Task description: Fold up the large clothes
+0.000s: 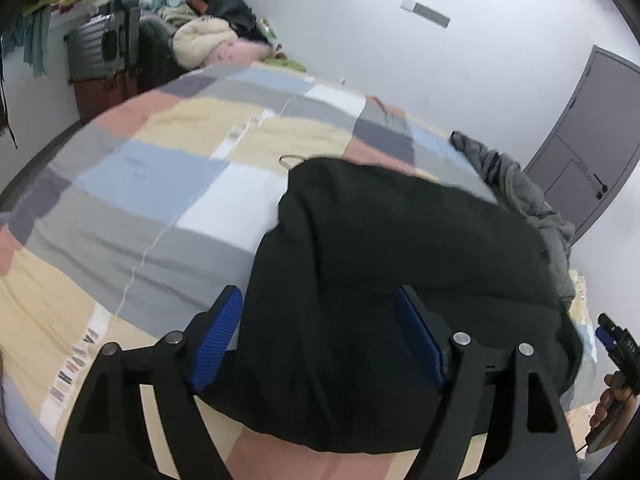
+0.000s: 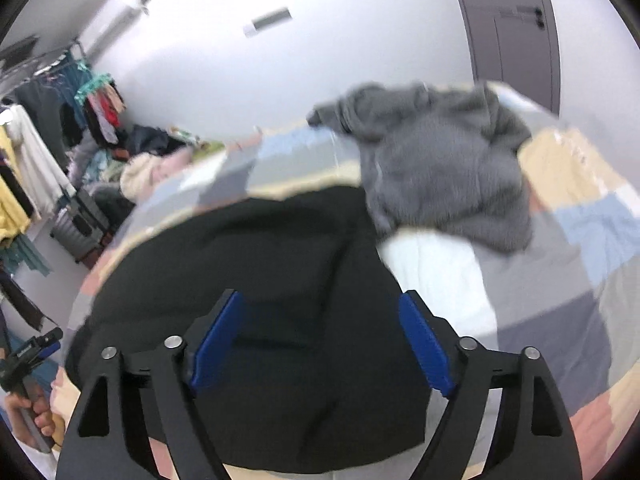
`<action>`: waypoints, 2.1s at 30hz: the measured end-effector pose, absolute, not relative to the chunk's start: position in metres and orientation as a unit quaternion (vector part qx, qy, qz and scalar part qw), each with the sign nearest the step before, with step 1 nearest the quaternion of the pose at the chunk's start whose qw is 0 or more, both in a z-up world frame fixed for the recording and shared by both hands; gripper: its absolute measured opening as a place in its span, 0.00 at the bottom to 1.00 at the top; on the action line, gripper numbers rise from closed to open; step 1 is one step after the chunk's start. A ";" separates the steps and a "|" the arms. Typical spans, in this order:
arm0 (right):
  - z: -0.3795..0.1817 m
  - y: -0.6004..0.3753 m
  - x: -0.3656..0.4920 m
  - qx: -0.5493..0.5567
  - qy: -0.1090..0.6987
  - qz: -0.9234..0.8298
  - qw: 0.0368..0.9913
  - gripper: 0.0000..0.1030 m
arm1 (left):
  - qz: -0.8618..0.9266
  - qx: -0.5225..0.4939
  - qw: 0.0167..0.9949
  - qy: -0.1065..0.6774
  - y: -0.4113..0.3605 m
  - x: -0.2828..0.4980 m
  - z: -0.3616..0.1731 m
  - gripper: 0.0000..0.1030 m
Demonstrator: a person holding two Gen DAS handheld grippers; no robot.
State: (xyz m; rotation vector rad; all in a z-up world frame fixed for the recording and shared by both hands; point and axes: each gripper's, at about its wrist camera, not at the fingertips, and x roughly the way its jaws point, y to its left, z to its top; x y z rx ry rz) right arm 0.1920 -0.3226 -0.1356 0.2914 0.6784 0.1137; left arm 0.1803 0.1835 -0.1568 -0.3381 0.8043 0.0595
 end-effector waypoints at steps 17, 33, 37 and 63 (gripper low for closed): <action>0.023 -0.254 0.105 0.080 0.166 0.147 0.972 1.00 | -0.044 -0.080 0.965 0.247 0.102 0.094 0.014 1.00; 0.035 -0.218 -0.005 0.039 0.137 0.190 0.971 1.00 | -0.065 -0.031 0.980 0.183 0.045 -0.015 0.053 1.00; 0.023 -0.216 -0.016 0.044 0.148 0.189 0.970 1.00 | -0.056 -0.012 0.980 0.189 0.031 -0.029 0.042 1.00; -0.043 -0.221 -0.025 0.039 0.228 0.141 0.963 1.00 | -0.052 -0.042 0.966 0.249 0.018 -0.034 -0.012 1.00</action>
